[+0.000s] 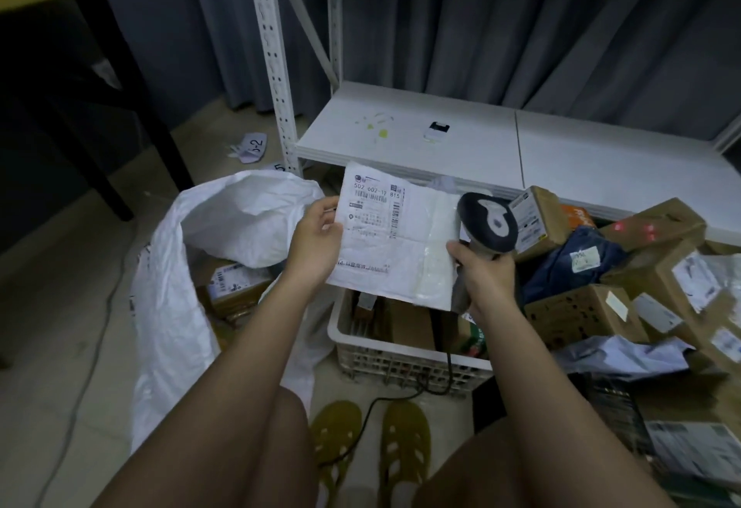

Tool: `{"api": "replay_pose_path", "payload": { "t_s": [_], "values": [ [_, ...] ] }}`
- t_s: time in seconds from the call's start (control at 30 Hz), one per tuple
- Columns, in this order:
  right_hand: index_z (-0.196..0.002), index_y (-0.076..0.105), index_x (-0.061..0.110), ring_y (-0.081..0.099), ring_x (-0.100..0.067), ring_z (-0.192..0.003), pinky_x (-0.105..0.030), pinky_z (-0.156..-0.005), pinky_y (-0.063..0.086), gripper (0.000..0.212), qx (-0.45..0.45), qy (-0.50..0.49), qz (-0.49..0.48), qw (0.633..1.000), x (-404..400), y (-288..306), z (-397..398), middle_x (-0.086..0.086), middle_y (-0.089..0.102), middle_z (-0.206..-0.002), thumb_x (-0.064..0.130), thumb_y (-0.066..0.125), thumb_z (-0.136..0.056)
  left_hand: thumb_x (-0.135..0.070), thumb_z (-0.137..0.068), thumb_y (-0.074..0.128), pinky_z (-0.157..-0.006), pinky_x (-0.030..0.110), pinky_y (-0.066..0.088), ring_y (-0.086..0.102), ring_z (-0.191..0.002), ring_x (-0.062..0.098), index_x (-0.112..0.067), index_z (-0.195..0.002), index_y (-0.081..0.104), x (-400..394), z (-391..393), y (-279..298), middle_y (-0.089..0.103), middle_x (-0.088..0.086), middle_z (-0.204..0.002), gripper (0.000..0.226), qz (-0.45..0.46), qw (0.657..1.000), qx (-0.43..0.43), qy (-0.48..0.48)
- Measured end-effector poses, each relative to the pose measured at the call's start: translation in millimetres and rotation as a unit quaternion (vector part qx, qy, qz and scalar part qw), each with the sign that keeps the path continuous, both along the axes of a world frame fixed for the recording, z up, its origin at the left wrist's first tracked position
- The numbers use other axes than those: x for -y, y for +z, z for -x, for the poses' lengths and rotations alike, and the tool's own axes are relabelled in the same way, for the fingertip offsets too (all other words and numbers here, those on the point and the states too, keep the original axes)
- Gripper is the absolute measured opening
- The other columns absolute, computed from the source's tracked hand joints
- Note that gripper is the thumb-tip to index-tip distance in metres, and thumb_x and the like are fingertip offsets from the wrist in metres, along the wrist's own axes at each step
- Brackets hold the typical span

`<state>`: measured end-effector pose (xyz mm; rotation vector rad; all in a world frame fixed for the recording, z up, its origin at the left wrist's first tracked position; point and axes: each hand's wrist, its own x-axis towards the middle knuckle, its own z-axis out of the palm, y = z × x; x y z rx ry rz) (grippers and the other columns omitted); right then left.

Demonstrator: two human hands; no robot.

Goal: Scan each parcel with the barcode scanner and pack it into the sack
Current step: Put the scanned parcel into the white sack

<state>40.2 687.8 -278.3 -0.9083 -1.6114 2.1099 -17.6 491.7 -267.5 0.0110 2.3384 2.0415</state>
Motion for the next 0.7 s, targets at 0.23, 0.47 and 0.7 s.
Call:
{"api": "replay_pose_path", "payload": {
  "t_s": [0.23, 0.47, 0.7],
  "values": [
    [-0.097, 0.055, 0.029, 0.057, 0.000, -0.089, -0.030, -0.084, 0.049, 0.036, -0.020, 0.043, -0.141, 0.989, -13, -10, 2, 0.015, 0.060, -0.096, -0.001, 0.070, -0.083, -0.016, -0.092, 0.062, -0.082, 0.041, 0.056, 0.068, -0.089, 0.018, -0.025, -0.090, 0.059, -8, 5, -19, 0.068, -0.002, -0.091, 0.010, 0.040, 0.998, 0.038, 0.012],
    [-0.106, 0.061, 0.018, 0.062, -0.020, -0.103, -0.034, -0.089, 0.052, 0.023, -0.001, -0.011, -0.232, 0.973, -24, -18, -8, -0.010, 0.066, -0.113, 0.017, 0.071, -0.086, -0.012, -0.090, 0.063, -0.081, 0.045, 0.057, 0.068, -0.082, 0.018, -0.029, -0.081, 0.058, -24, 11, -29, 0.068, -0.002, -0.081, 0.020, 0.023, 0.999, 0.031, 0.038],
    [-0.088, 0.059, 0.016, 0.057, -0.008, -0.064, -0.018, -0.059, 0.044, 0.012, 0.032, 0.201, -0.175, 0.963, -7, -12, -29, 0.009, 0.060, -0.066, 0.018, 0.071, -0.086, -0.015, -0.090, 0.065, -0.084, 0.043, 0.056, 0.068, -0.089, 0.021, -0.027, -0.092, 0.062, -39, 15, -42, 0.071, 0.000, -0.089, 0.012, -0.019, 0.998, 0.051, 0.045]
  ]
}}
